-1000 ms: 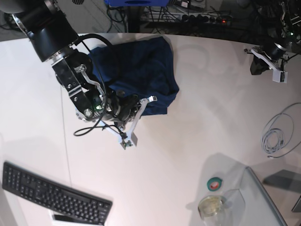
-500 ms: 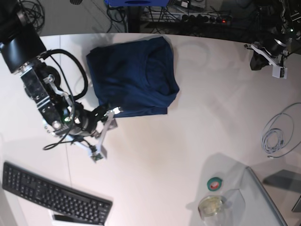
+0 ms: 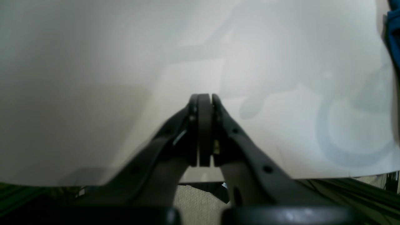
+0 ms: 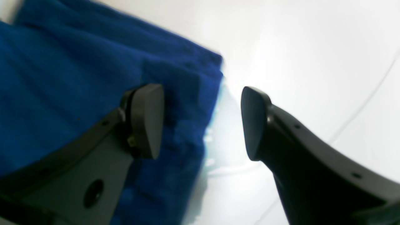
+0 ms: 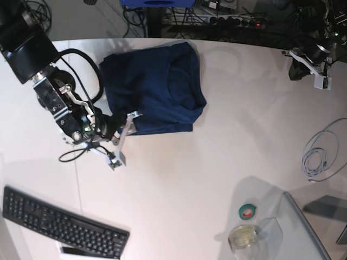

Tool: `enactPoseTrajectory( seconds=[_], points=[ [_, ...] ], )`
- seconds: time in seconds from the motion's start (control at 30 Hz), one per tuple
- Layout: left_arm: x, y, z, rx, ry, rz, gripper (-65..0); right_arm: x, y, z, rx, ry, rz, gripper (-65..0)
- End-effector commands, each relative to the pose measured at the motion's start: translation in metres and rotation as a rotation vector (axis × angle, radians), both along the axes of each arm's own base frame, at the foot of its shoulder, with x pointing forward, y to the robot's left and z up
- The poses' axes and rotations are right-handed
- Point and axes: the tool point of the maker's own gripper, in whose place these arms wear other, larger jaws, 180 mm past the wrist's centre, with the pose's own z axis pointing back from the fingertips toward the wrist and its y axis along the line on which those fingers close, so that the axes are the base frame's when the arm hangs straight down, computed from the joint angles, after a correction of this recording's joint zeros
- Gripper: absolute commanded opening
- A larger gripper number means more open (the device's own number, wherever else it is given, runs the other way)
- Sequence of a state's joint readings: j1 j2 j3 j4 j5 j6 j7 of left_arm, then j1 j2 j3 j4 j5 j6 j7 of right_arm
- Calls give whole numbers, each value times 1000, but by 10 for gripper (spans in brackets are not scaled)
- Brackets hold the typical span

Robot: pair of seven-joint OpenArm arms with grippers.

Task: Layout the t-shirt on the table in an organized manner, then fold the t-shirt properly
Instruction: 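Tuck and smooth the shirt edge with the right gripper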

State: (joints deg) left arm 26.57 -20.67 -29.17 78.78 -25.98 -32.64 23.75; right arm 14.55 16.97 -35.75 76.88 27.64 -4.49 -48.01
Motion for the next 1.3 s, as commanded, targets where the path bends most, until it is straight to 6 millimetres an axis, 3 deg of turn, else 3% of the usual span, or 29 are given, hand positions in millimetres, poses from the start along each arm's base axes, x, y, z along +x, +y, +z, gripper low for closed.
enactPoseTrajectory(
  seconds=[0.0, 0.07, 0.2, 0.37, 0.57, 0.93, 1.17, 1.27],
  points=[
    [7, 6, 11, 12, -37, -4, -650, 19, 2, 16, 19, -65, -2, -293],
    [6, 6, 11, 12, -36, -4, -650, 22, 3, 17, 30, -83, -5, -342],
    [7, 6, 11, 13, -37, -5, -650, 20, -3, 9, 15, -63, -18, -522],
    [6, 6, 11, 13, -36, -5, -650, 19, -8, 3, 5, -47, -30, -536],
    [6, 6, 11, 13, -36, -5, -650, 19, -10, 4, 2, -49, -32, -642],
    [4, 6, 10, 13, -31, -5, -650, 33, -22, 25, 47, -104, -107, -648],
    [7, 6, 11, 14, -36, -6, -650, 33, -25, 22, 49, -100, -120, -645],
    [8, 7, 11, 14, -38, -5, -650, 32, -13, 32, 78, -123, -99, -563]
  ],
)
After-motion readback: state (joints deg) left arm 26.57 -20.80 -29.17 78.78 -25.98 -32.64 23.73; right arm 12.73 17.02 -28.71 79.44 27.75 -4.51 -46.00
